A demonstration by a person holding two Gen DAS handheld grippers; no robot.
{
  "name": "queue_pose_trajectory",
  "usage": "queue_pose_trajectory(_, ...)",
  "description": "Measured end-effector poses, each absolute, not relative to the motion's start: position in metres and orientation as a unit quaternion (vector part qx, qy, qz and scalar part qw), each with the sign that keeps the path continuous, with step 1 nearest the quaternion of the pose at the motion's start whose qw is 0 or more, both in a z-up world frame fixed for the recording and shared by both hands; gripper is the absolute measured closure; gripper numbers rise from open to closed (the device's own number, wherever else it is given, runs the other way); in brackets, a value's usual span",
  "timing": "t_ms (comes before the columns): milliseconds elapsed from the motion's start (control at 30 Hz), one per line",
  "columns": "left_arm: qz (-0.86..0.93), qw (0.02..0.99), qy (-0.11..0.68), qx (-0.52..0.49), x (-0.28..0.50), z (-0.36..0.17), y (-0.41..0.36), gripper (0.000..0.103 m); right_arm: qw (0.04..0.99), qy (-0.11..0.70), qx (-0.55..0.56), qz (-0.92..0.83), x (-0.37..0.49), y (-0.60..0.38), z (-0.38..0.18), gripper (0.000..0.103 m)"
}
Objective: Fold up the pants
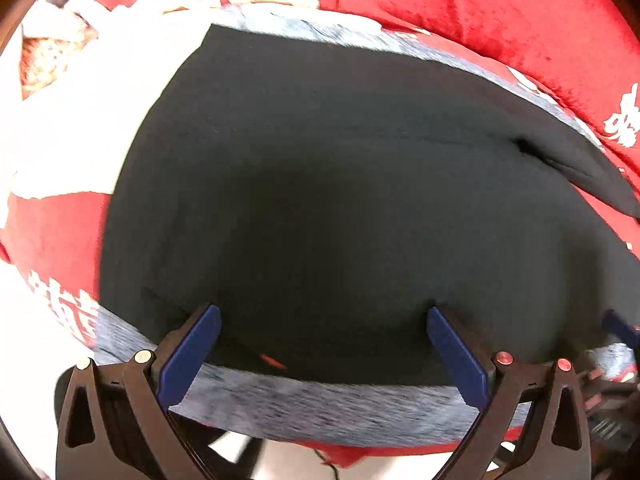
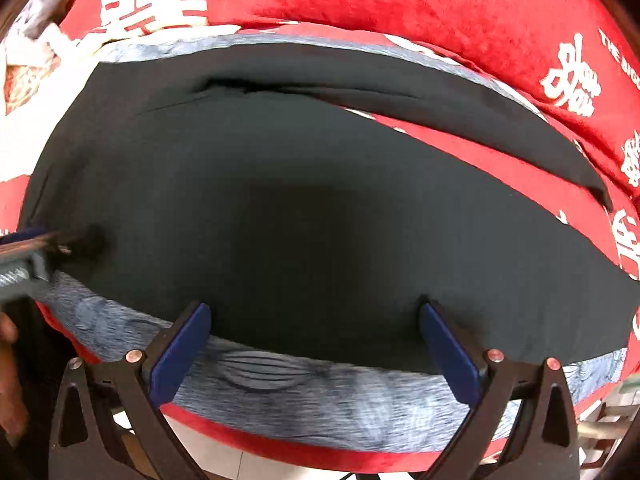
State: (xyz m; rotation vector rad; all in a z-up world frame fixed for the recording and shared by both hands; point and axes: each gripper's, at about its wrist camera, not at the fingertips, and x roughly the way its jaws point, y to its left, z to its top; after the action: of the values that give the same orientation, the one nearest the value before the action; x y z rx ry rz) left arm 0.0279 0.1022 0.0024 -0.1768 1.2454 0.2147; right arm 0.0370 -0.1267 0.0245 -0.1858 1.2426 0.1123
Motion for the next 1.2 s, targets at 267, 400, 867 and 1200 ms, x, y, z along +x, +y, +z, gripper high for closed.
queue_pose_trajectory(267,0.085,0.828,0.550,-0.059,0.085,0.042,0.099,0.000,0.831,0.549,-0.088,-0.015,0.074,-0.149,0.061,0.000)
queue_pose_trajectory(400,0.082,0.827,0.553,-0.054,0.143,0.053,0.095,0.000,0.828,0.554,-0.088,0.017,0.126,-0.113,0.063,0.000)
queue_pose_trajectory(867,0.073,0.823,0.560,-0.059,0.173,0.044,0.092,0.000,0.816,0.567,-0.105,0.035,0.167,-0.071,0.046,0.000)
queue_pose_trajectory(1200,0.113,0.785,0.609,-0.019,0.194,-0.002,0.112,0.000,0.787,0.610,-0.080,0.045,0.211,-0.060,0.001,0.000)
